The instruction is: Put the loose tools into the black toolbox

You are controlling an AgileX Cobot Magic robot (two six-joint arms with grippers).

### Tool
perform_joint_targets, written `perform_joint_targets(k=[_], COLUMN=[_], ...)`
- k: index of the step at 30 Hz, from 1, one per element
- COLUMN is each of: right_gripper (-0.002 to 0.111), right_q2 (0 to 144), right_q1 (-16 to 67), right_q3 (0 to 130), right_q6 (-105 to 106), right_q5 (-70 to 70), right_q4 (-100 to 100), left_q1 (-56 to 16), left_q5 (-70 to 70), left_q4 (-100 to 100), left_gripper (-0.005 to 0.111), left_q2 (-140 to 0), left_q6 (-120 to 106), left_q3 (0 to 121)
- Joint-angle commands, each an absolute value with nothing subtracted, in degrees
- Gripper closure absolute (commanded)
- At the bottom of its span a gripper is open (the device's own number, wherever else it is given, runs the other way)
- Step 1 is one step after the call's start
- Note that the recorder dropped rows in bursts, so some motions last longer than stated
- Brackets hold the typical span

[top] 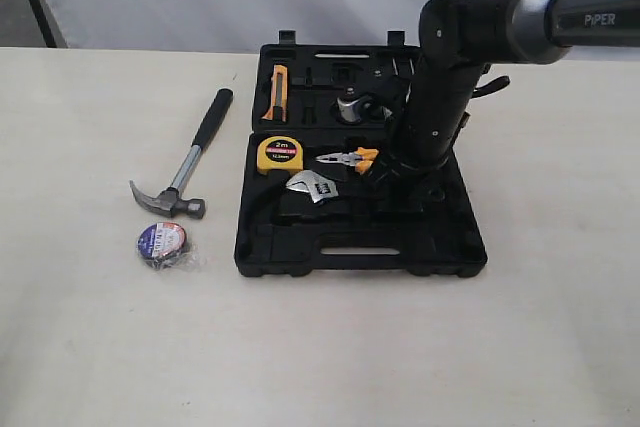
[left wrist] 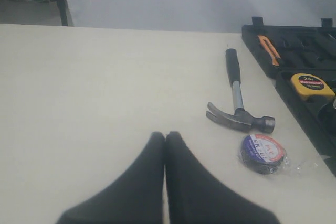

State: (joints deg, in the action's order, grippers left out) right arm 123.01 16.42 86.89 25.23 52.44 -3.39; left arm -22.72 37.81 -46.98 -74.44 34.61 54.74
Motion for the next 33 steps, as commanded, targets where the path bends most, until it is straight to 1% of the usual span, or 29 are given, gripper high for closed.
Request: perform_joint_targets(k=[1,4,7,12,26,33], right_gripper=[0.109,0.109,0.109,0.109,0.109,0.109], right_q2=[121.53,116.25,114.85,118.44,122.27,123.02], right_q1=[16.45,17.51,19.44,23.82,28.2,32.17], right_q3=[85.88,85.88,85.88,85.88,85.88,85.88], right_q6=[24.96,25.04,25.87,25.71,22.29,21.87], right_q5=[49.79,49.32,50.19,51.42,54.82,56.02], right_q4=[-3.02,-3.36,-3.85,-5.21,-6.13,-9.55], left_q1=[-22.53,-22.53,-22.53,-22.53,-22.53,-22.53], left_q5=[36.83,36.83,36.83,36.83,36.83,36.83], left_q4=[-46.2,-46.2,-46.2,-46.2,-46.2,-46.2], left_gripper=[0.105,0.105,0.105,0.105,0.105,0.105], left_q2=[-73.98,-73.98,-73.98,-73.98,-73.98,-73.98], left_q6=[35.2,35.2,35.2,35.2,35.2,35.2], left_q3=[54.2,54.2,54.2,54.2,54.2,54.2])
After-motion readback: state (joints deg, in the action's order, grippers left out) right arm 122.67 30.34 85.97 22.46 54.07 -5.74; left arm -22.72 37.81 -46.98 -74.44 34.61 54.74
